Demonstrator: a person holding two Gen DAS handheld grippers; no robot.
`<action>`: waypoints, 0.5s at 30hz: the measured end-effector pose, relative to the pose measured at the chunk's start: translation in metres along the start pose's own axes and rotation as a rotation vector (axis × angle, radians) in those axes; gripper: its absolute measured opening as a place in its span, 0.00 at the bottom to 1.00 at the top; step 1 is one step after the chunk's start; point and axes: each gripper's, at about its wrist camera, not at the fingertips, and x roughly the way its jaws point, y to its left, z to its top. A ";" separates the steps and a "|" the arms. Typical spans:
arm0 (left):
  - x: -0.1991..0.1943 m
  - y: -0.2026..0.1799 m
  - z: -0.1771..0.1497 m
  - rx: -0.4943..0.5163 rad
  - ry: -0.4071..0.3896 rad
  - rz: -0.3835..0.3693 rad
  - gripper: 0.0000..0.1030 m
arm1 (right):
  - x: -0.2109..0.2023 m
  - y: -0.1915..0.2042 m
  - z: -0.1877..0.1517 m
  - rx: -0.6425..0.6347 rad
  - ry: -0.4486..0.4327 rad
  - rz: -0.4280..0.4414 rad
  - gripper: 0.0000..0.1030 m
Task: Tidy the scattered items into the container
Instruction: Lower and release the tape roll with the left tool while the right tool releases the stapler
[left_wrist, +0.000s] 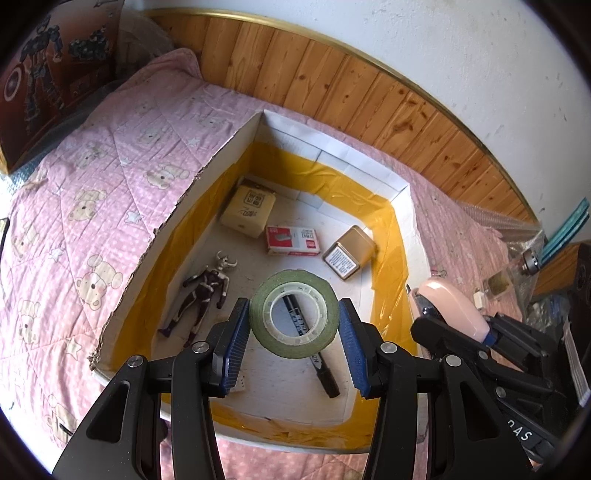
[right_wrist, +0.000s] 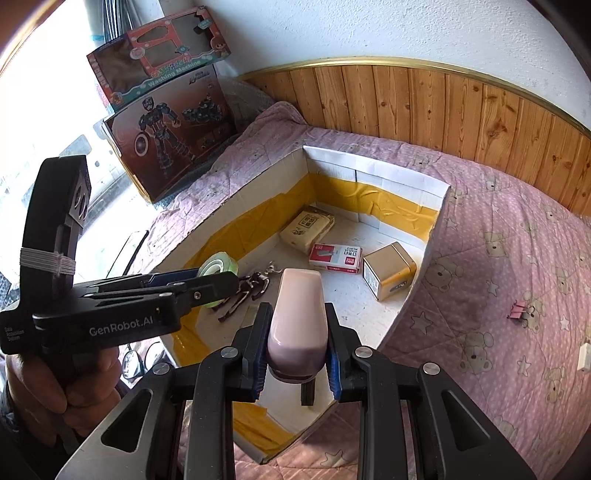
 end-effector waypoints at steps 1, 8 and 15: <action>0.001 -0.001 0.000 0.005 0.003 0.004 0.48 | 0.002 0.000 0.002 -0.005 0.005 -0.002 0.27; 0.011 -0.007 -0.001 0.047 0.033 0.018 0.48 | 0.018 -0.005 0.013 -0.043 0.039 -0.011 0.27; 0.019 -0.011 -0.004 0.088 0.059 0.050 0.48 | 0.037 -0.007 0.022 -0.082 0.086 -0.014 0.27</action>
